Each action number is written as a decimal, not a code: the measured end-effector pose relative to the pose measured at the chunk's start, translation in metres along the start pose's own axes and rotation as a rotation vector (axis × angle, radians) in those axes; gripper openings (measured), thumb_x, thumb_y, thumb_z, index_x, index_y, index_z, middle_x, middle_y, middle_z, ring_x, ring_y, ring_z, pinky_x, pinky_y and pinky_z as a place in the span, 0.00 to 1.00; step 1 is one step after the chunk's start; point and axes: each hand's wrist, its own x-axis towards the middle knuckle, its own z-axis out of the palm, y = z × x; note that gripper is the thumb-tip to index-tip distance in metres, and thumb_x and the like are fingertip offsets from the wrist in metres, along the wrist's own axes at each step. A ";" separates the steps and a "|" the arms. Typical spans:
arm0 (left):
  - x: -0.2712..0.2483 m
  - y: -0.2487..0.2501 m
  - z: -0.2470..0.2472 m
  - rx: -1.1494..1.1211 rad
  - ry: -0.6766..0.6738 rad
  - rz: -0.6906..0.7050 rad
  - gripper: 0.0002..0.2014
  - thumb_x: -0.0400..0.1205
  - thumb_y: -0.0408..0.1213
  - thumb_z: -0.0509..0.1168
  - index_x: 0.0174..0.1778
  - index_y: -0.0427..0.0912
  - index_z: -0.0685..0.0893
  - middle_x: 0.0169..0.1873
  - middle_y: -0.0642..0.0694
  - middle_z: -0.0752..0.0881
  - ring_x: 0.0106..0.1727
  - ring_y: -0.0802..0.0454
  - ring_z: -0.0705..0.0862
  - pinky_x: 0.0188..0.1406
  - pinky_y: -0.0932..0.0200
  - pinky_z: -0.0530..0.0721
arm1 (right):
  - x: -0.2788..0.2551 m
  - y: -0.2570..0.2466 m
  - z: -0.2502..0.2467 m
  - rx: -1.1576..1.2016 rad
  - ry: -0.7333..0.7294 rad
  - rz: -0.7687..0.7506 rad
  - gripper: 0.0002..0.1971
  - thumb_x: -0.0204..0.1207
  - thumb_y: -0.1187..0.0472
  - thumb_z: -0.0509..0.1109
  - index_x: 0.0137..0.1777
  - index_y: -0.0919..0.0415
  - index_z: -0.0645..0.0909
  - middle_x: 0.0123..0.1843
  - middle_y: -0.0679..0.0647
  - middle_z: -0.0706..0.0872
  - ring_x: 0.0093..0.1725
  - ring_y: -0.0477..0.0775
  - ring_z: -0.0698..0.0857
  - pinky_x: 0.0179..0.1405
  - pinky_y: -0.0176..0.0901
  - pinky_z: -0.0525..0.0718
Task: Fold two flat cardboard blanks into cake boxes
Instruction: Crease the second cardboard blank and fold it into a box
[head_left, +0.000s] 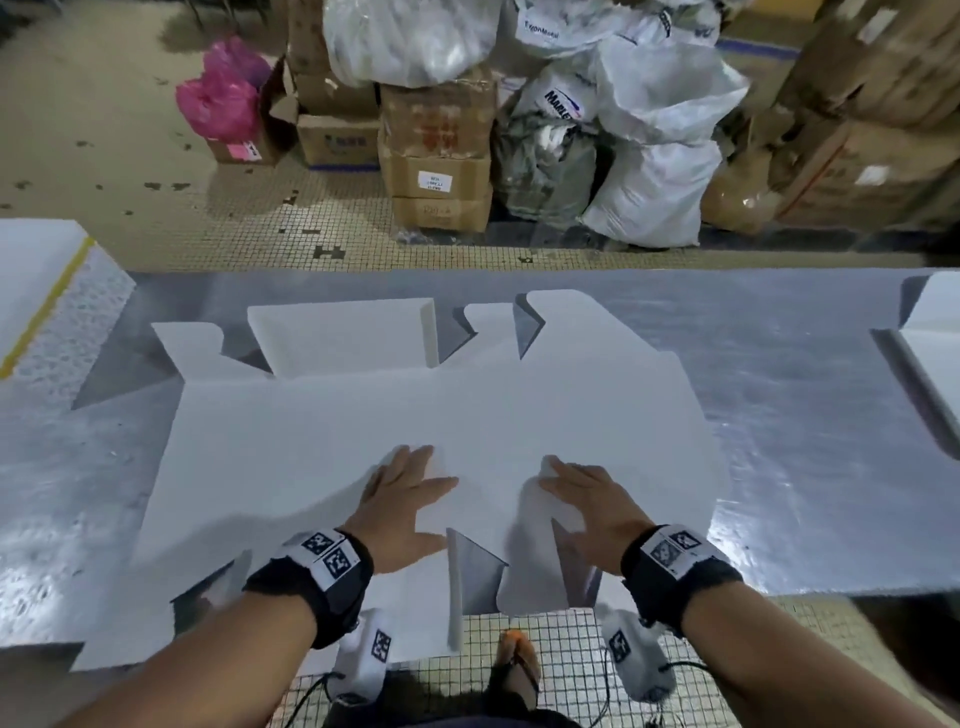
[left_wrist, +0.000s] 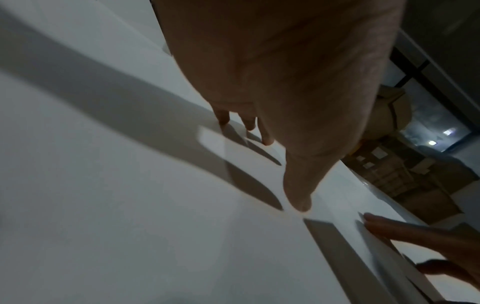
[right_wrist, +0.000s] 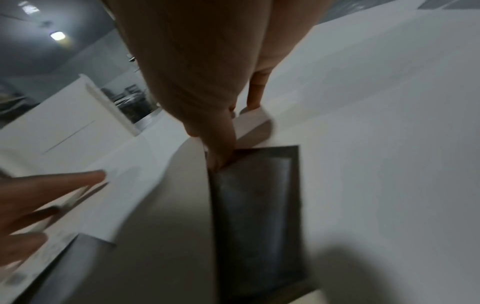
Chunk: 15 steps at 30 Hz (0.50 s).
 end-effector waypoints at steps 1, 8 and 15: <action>-0.001 0.006 0.005 0.029 -0.003 -0.027 0.36 0.84 0.51 0.67 0.85 0.65 0.56 0.82 0.64 0.34 0.84 0.55 0.26 0.83 0.51 0.30 | -0.001 0.002 -0.001 -0.009 -0.010 -0.014 0.32 0.79 0.48 0.67 0.83 0.43 0.65 0.88 0.41 0.54 0.84 0.49 0.56 0.83 0.51 0.61; -0.015 0.019 0.030 0.037 -0.033 -0.204 0.38 0.85 0.48 0.59 0.84 0.73 0.42 0.80 0.68 0.23 0.77 0.60 0.16 0.80 0.45 0.21 | -0.004 0.009 -0.003 -0.013 0.001 -0.079 0.33 0.78 0.48 0.69 0.83 0.40 0.65 0.88 0.39 0.54 0.82 0.50 0.58 0.81 0.45 0.60; -0.013 0.019 0.027 0.052 -0.058 -0.215 0.43 0.80 0.53 0.63 0.84 0.73 0.41 0.79 0.69 0.23 0.76 0.61 0.15 0.68 0.56 0.12 | -0.001 0.018 0.007 0.040 0.064 -0.114 0.30 0.81 0.54 0.70 0.82 0.41 0.68 0.87 0.38 0.57 0.79 0.52 0.62 0.79 0.43 0.60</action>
